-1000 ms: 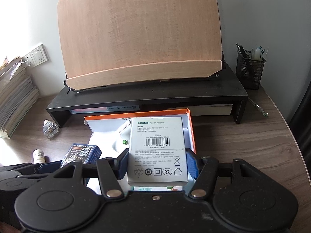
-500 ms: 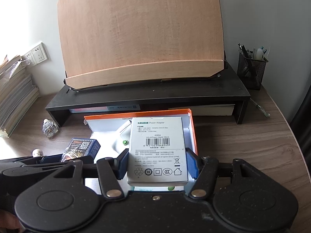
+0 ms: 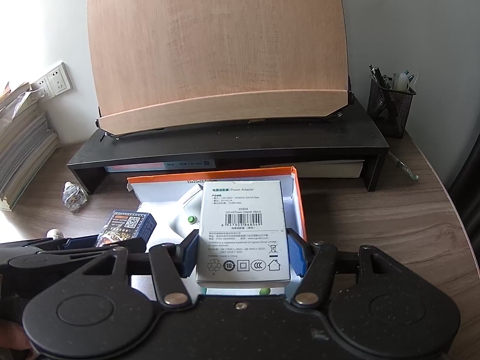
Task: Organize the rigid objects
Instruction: 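Lower the red card box and white adapter box into the orange-rimmed box with both grippers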
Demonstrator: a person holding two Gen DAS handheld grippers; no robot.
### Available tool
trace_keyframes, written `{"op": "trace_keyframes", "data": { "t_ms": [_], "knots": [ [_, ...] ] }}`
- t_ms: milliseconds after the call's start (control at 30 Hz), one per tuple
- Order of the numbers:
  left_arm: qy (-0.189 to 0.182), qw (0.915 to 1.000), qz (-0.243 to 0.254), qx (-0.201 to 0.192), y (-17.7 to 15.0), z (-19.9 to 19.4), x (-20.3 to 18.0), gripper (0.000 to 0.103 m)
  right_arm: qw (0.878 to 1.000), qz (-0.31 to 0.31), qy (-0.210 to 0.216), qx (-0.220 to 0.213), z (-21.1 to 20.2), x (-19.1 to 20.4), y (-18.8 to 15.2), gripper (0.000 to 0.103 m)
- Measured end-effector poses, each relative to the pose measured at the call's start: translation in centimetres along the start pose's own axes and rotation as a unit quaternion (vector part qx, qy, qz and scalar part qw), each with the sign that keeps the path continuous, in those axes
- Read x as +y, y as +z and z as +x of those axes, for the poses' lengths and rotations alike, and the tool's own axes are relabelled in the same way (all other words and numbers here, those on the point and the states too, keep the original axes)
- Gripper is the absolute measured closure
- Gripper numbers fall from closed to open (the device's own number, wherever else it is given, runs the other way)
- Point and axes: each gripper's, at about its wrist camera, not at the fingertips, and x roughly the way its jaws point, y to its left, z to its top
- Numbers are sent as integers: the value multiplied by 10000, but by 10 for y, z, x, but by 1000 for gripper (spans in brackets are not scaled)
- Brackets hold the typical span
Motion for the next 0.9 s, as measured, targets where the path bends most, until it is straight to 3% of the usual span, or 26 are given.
{"op": "trace_keyframes", "data": {
  "t_ms": [900],
  "knots": [
    [9,10000,9,9,3,11,3,43,10000,16,-68,24,3,-1,-3,32]
  ]
}}
